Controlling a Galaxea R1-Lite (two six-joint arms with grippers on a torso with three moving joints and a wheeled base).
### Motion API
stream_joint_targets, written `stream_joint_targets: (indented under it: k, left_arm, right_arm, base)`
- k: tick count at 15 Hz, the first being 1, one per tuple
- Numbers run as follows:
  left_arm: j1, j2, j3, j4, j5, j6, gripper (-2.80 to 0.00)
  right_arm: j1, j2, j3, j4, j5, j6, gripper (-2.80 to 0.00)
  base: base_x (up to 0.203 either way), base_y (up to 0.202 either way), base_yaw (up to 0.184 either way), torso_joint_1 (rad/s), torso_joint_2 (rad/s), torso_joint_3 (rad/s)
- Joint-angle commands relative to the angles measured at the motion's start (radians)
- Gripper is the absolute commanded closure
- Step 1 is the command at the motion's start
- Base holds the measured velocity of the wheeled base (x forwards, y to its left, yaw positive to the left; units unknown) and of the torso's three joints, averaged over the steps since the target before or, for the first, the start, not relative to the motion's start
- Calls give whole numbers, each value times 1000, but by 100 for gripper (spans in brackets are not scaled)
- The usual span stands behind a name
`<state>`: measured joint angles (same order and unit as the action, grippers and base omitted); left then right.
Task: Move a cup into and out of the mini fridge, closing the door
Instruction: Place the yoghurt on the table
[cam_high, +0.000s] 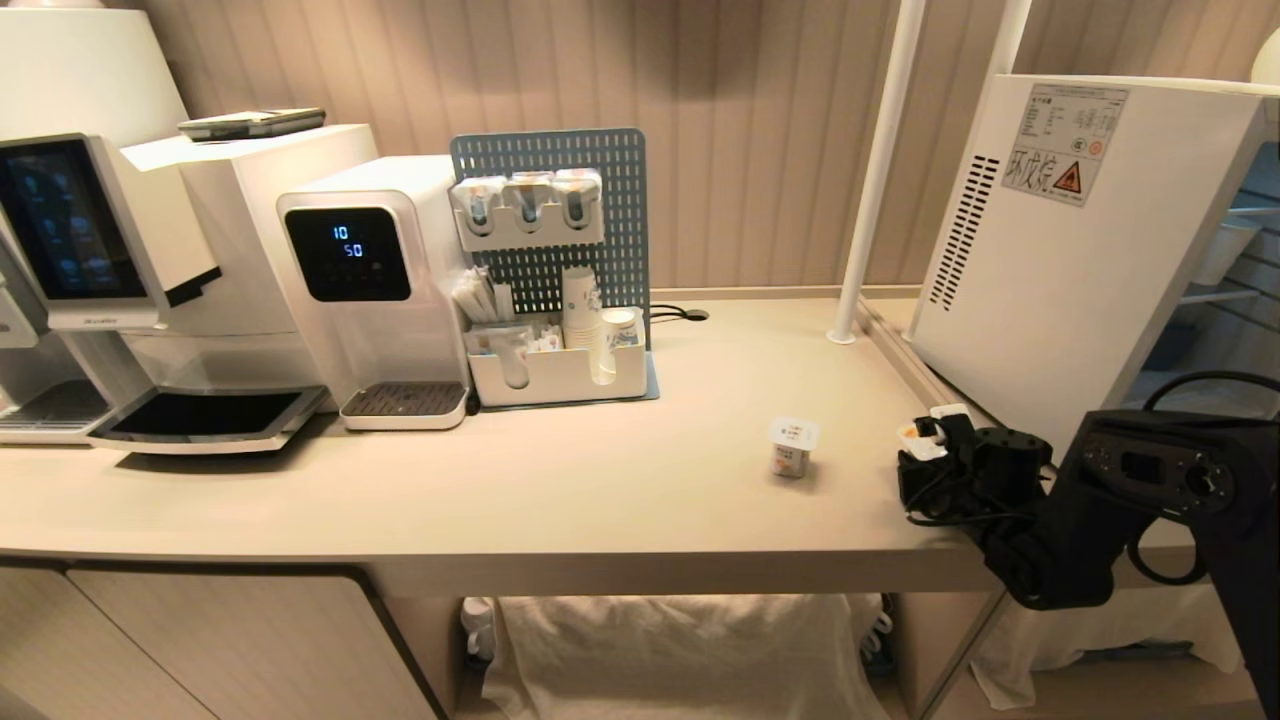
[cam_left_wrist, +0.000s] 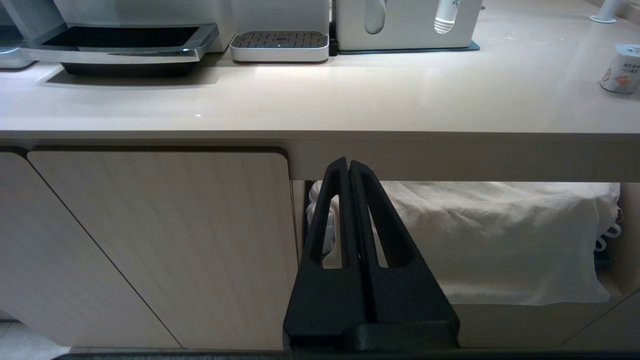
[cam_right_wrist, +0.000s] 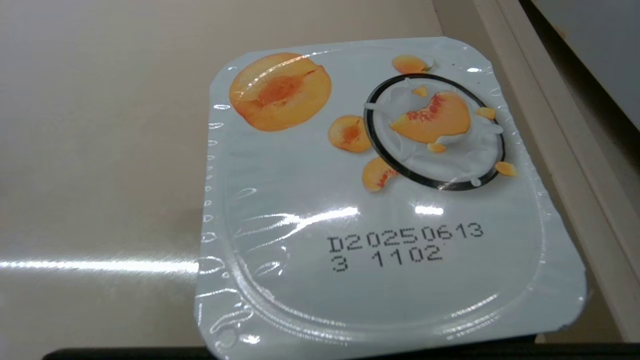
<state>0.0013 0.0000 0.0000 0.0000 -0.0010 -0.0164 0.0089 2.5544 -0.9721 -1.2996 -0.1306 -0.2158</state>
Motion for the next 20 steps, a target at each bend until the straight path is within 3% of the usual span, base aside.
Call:
stream_joint_targets:
  k: [1,7,8,15,20]
  left_arm:
    - [0,2,0,0,1,0,0]
    - [0,2,0,0,0,0,0]
    - [0,2,0,0,1,0,0]
    - [0,2,0,0,-1,0,0]
    - [0,2,0,0,0,0,0]
  right_arm:
    - [0,7,-25,37,-28,-10,0]
    - [-7,-11,-27,63,-32,12,0]
    - [-7,-13,-28,66,-32,34,-280]
    - [-16,-50,-8,71,-5,79,-280]
    - [-15,-245,191,66,37,108,-280]
  base:
    - [0,0,0,0,0,0]
    - [0,0,0,0,0,0]
    - [0,0,0,0,0,0]
    - [0,0,0,0,0,0]
    - [0,0,0,0,0,0]
